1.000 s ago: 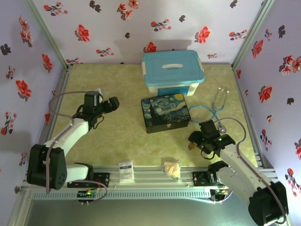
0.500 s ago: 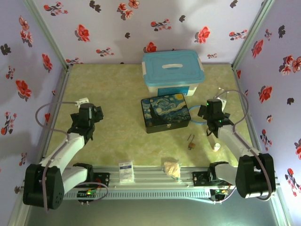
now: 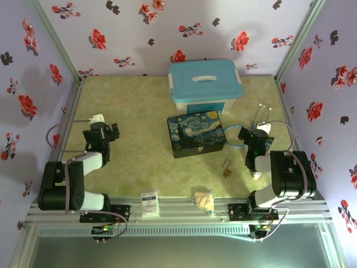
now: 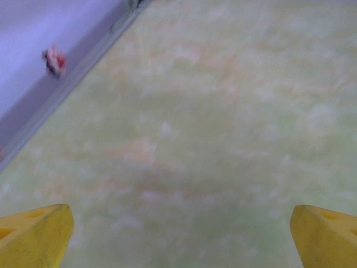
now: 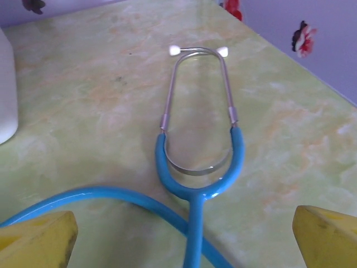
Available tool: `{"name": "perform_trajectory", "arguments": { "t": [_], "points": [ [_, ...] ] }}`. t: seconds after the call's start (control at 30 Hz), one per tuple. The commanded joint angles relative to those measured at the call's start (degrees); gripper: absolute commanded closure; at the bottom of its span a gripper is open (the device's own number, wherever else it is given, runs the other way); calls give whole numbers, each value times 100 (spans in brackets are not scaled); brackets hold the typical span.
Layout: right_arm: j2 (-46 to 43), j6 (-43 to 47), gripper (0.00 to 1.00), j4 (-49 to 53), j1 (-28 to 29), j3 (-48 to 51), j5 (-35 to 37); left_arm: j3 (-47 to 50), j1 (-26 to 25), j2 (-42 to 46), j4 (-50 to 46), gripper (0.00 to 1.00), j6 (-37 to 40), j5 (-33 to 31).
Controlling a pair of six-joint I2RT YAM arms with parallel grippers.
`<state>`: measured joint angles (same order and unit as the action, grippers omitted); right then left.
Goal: Unlock the padlock with the key
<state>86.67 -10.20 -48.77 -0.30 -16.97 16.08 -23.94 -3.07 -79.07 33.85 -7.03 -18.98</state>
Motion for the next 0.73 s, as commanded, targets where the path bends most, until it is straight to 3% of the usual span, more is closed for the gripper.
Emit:
{"name": "perform_trajectory", "arguments": {
  "t": [0.0,0.07,0.1,0.13,0.17,0.4,0.53,0.7],
  "points": [
    [359,239,1,-841,-19,-266,-350,575,153,-295,1977,0,337,296],
    [196,258,1,-190,-7,-454,-395,650,194,-1033,3055,0,398,333],
    [213,272,1,-274,11,-441,-367,645,162,-1064,2983,0,457,405],
    [297,316,1,-515,20,-395,-367,406,156,-830,1994,0,408,452],
    [320,333,1,-552,29,-385,-353,205,150,-948,1856,0,468,431],
    [226,339,1,-312,47,-432,-375,197,215,-954,1852,0,408,538],
    [318,480,1,-13,27,-653,-911,213,212,-956,1863,0,413,539],
    [263,502,1,-111,30,-570,-903,206,212,-953,1871,0,419,544]
  ]
}}
